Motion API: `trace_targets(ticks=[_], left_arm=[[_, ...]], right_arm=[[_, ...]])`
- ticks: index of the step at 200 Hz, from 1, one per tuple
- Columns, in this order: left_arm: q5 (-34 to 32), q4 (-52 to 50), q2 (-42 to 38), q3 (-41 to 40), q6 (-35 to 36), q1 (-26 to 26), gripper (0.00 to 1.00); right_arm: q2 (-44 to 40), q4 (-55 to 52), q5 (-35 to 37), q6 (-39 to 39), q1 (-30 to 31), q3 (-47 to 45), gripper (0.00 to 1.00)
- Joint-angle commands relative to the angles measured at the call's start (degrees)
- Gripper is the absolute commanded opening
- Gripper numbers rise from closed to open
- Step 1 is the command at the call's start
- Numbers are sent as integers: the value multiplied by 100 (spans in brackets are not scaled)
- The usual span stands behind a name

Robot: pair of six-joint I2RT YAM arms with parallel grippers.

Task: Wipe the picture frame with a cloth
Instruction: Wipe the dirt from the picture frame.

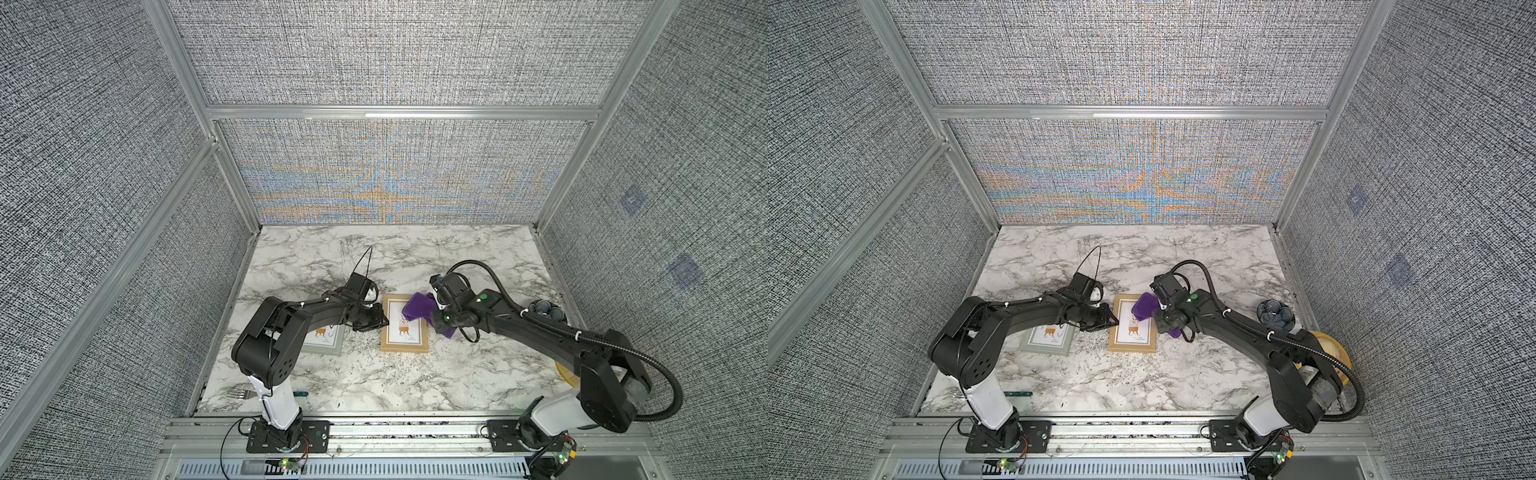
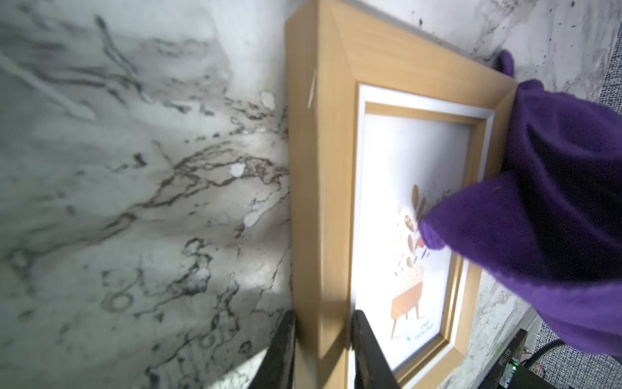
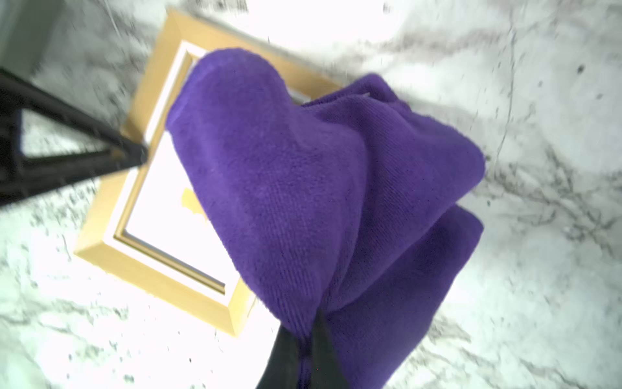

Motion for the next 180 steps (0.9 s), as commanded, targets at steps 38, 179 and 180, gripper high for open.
trace_targets(ticks=[38, 179, 180], left_arm=[[-904, -1530, 207, -132, 21, -13, 9], [-911, -1531, 216, -114, 29, -16, 9], [-914, -1534, 216, -114, 29, -18, 9]], right_arm=[[146, -376, -1344, -261, 110, -213, 31], [-384, 368, -448, -151, 420, 413, 78], [-403, 361, -438, -144, 420, 406, 78]])
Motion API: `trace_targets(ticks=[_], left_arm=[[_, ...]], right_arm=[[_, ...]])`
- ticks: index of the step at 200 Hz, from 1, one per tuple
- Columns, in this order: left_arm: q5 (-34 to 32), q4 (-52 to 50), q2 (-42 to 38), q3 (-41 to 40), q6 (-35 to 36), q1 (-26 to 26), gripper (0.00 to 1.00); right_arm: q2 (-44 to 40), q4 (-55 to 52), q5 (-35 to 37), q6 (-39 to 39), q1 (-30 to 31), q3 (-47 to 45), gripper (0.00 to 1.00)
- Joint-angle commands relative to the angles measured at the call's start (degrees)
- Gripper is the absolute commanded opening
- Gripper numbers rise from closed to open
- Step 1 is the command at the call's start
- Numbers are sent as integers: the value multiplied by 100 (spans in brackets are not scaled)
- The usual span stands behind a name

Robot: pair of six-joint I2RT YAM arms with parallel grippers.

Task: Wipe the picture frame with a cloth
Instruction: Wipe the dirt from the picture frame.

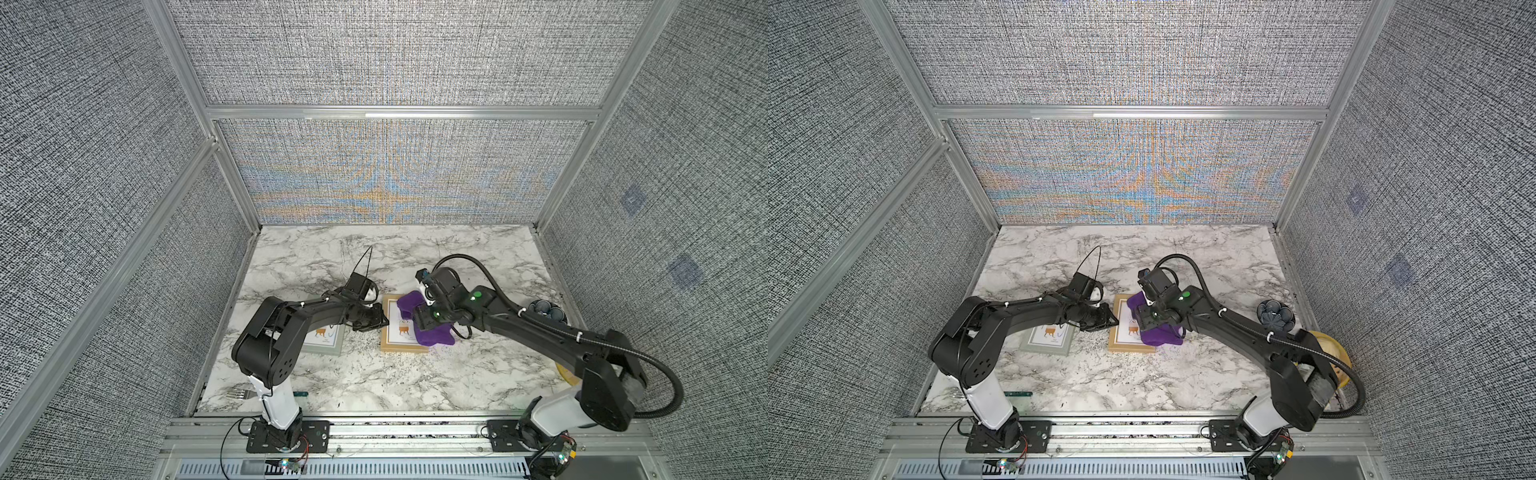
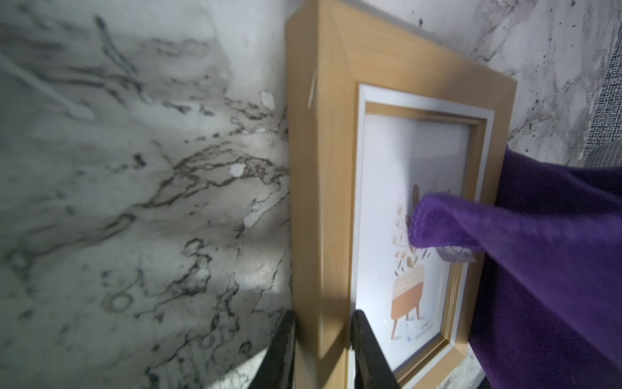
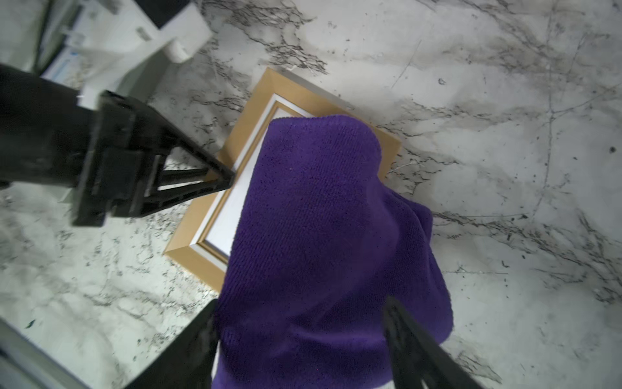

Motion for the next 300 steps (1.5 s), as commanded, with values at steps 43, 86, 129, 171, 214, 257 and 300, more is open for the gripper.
trace_targets(ticks=[43, 86, 129, 171, 214, 257, 300], left_arm=[[-924, -1529, 218, -147, 34, -13, 9], [-926, -1533, 212, -136, 43, -14, 9], [-924, -1524, 221, -138, 34, -18, 9], [-922, -1523, 249, -146, 26, -11, 9], [-913, -1498, 279, -144, 22, -16, 9], [-916, -1497, 298, -145, 9, -13, 9], [-907, -1467, 315, -172, -1, -19, 9]], right_arm=[[-1202, -22, 663, 170, -101, -115, 78], [-1702, -533, 1419, 37, -388, 205, 73], [-1634, -865, 1236, -390, -428, 338, 67], [-821, -455, -827, -623, -411, 53, 60], [566, 699, -1259, 7, -335, -435, 43], [1160, 1349, -1833, 21, -7, -469, 40], [1625, 1159, -1153, -88, 141, -270, 38]])
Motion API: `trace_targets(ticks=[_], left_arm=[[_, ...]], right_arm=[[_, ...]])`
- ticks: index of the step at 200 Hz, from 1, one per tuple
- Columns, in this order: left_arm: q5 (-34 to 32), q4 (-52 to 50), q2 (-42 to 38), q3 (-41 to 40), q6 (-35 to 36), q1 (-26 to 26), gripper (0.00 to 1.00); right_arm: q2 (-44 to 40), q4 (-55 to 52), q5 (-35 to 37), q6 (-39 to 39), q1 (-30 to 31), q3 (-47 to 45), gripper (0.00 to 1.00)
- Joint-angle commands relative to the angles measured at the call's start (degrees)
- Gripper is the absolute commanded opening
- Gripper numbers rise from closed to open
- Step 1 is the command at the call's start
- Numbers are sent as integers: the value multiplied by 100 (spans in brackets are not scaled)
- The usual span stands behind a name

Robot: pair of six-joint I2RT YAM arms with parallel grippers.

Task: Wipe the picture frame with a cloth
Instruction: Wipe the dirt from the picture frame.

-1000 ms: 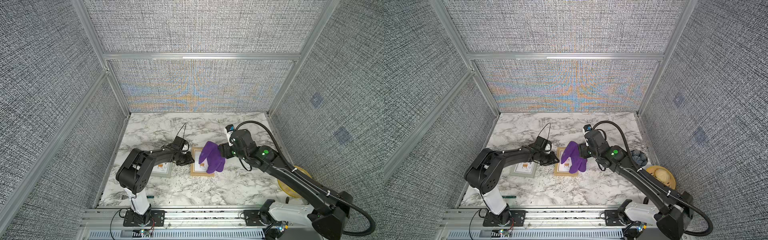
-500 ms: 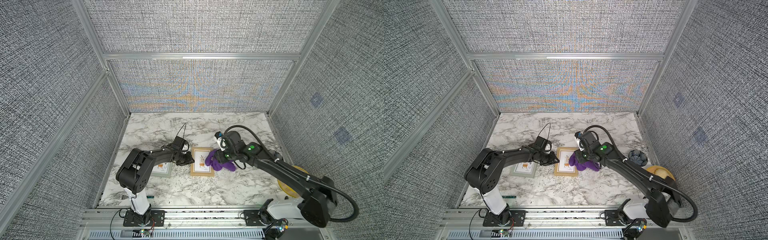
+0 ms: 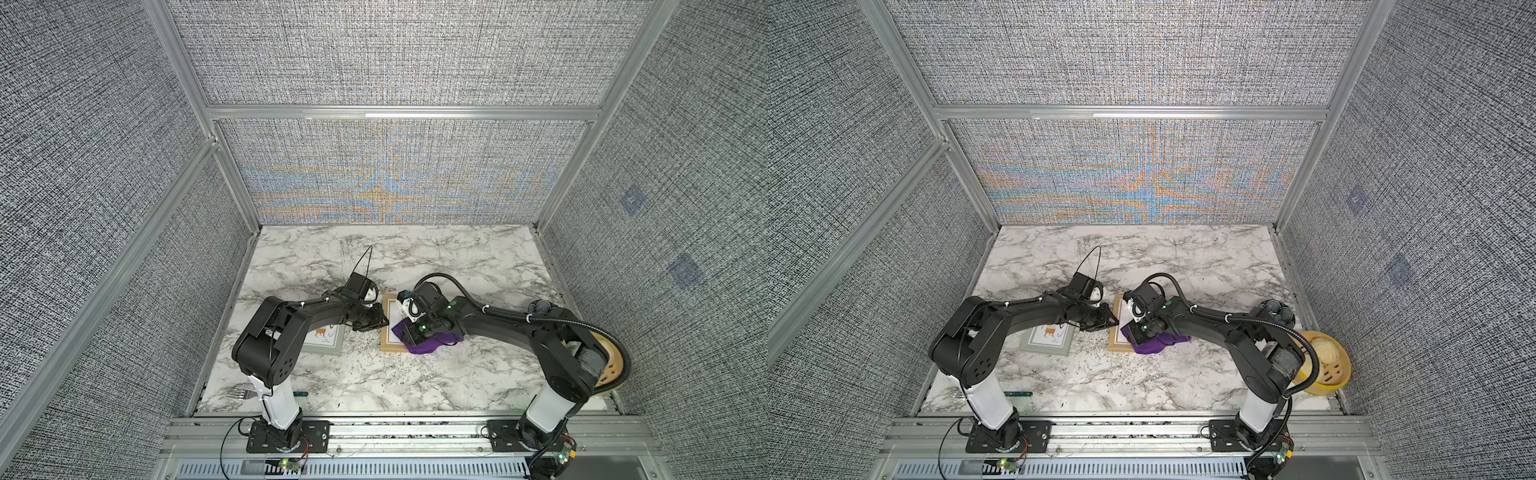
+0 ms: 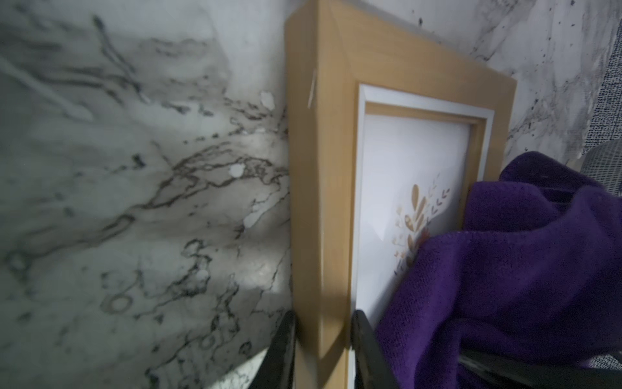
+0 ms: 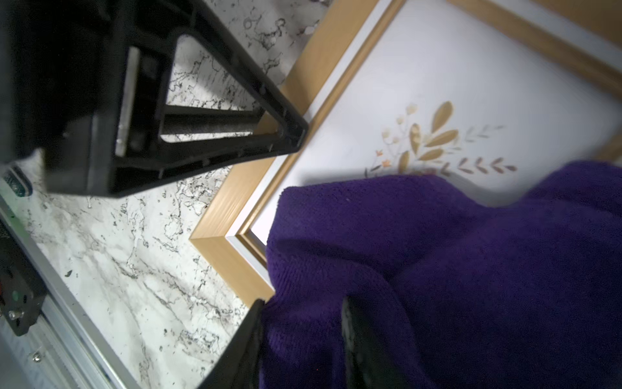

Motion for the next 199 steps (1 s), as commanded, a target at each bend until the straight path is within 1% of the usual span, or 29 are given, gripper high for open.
trace_targets(ticks=[1, 46, 74, 93, 120, 143, 174, 199], left_arm=[[-949, -1483, 284, -173, -14, -17, 9], [-930, -1472, 293, -188, -13, -13, 9], [-930, -1455, 293, -208, -14, -14, 9], [-931, -1446, 293, -214, -14, -14, 9], [-937, -1447, 285, -221, -23, -17, 8], [-949, -1444, 293, -225, -36, -15, 8], [-983, -1475, 253, -232, -49, -17, 8], [-1019, -1467, 249, -223, -71, -13, 9]], right_arm=[[153, -21, 416, -48, 39, 112, 38], [495, -641, 1743, 0, 269, 461, 26], [702, -812, 2214, -38, 439, 580, 22], [839, -860, 2361, -12, 471, 634, 16], [1005, -879, 2297, -15, 510, 679, 0], [942, -944, 2038, -235, 505, 531, 0], [411, -1222, 1431, -899, 399, 1, 0], [260, -1215, 699, -1208, 360, -69, 0]])
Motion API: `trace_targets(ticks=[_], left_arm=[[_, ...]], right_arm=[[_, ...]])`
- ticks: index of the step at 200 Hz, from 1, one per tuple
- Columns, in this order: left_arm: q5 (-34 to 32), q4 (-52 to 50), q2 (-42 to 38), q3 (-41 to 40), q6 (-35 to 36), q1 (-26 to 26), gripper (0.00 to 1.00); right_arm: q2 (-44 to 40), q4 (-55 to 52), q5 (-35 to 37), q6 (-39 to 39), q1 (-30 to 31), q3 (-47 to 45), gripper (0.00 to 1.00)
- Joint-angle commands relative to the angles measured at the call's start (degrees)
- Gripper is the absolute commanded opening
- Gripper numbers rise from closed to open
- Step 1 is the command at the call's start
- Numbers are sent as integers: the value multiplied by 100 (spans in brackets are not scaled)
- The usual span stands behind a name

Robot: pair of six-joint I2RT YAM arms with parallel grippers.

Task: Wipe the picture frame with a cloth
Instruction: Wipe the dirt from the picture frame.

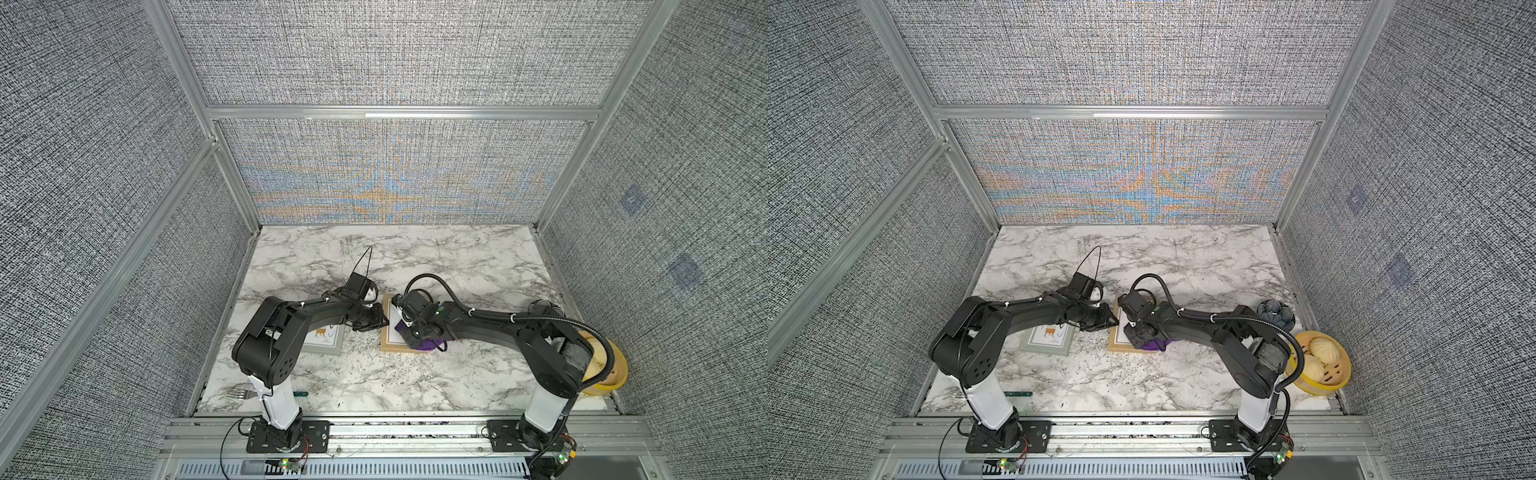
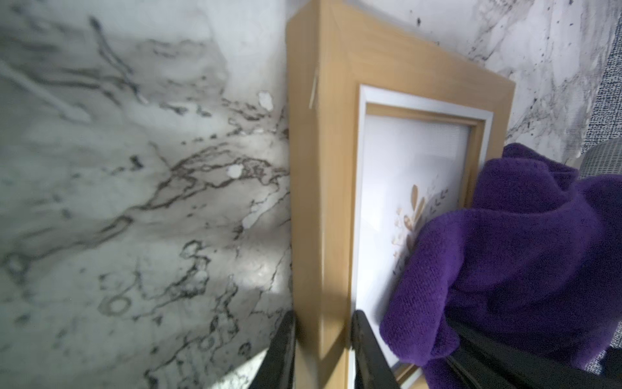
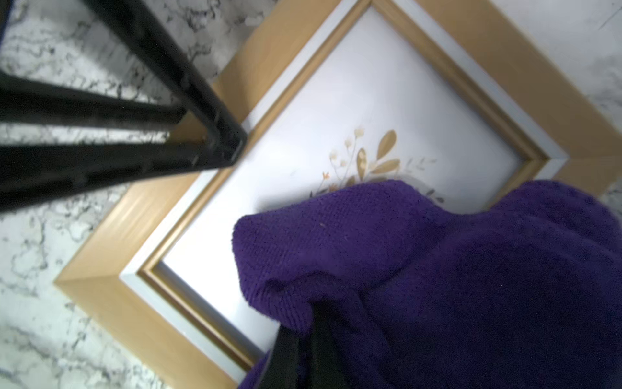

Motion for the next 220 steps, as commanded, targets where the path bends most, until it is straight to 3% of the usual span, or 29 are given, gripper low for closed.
trace_targets(ticks=[1, 28, 60, 84, 143, 170, 220], left_arm=[[-1027, -1500, 245, -205, -58, -15, 8], [-1037, -1465, 278, -196, -94, -17, 8], [-1019, -1454, 276, -206, -108, -16, 9], [-1040, -1498, 236, -211, -104, -17, 8], [-1140, -1554, 175, -187, -113, -18, 9], [-1150, -1577, 182, -167, -96, -18, 8], [-1113, -1529, 227, -176, -122, -18, 8]], right_arm=[[12, -1091, -845, -501, -6, -75, 0], [425, -900, -1298, -496, 147, 382, 0], [722, -603, -1138, -204, 247, 702, 0], [602, -643, -717, 8, 102, 531, 0], [-136, -1219, -426, 104, -188, -257, 0], [-94, -1222, -321, 205, -197, -146, 0], [411, -512, -775, 504, 46, 136, 0]])
